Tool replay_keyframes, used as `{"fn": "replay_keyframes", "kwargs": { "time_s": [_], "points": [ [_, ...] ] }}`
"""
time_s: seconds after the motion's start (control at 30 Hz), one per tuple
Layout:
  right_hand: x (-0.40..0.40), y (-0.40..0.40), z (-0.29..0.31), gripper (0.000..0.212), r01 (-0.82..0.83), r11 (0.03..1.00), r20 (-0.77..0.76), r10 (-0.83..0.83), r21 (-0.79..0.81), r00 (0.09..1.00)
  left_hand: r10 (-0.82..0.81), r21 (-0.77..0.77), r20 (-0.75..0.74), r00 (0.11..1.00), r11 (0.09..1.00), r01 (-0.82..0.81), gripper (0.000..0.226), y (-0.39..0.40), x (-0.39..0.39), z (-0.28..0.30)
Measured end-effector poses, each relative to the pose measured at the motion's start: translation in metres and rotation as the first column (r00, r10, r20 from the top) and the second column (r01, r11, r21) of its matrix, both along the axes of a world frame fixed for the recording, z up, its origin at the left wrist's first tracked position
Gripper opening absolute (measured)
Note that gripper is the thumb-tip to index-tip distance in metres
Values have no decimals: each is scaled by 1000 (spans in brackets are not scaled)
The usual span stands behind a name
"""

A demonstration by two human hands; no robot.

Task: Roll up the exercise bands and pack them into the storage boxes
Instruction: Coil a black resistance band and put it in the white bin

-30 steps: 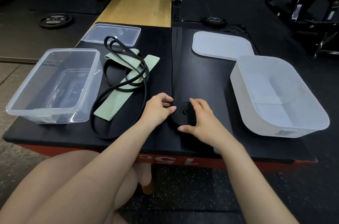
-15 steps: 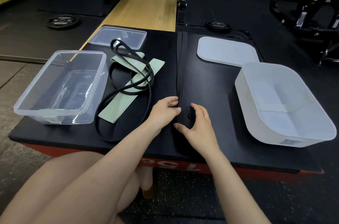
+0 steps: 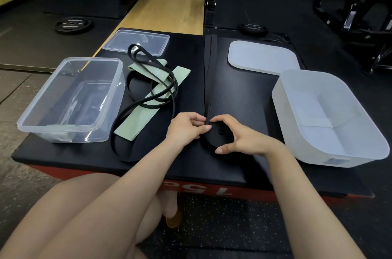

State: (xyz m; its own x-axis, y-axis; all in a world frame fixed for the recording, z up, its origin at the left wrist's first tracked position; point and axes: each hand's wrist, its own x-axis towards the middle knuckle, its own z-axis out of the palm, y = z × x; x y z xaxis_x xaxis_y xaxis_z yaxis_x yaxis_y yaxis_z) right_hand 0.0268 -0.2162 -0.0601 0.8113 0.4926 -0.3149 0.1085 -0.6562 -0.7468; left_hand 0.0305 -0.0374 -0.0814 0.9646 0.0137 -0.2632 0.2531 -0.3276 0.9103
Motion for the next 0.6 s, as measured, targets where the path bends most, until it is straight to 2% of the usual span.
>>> {"fn": "replay_keyframes", "kwargs": {
  "time_s": [0.1,0.2,0.37,0.43,0.5,0.6],
  "points": [
    [-1,1,1,75,10,1000,-4,-10,5,1000,-32,31,8,999,999,32,24,-1,0,3],
    [-10,6,-3,86,73,996,104,-67,-52,992,-43,79,46,998,996,39,24,-4,0,6],
    [-41,27,-13,100,331,934,269,-286,-137,920,-23,101,70,997,995,16,22,-7,-2,5],
    [-47,45,-19,100,452,886,331,-399,-99,855,-19,94,97,995,996,10,26,-9,-3,1],
    [-46,60,-26,92,581,813,405,-523,-27,750,-38,75,115,993,997,30,37,-10,-3,-1],
    [-42,67,-34,77,675,734,464,-623,71,629,-97,8,76,992,995,97,59,-12,0,0]
  ]
}}
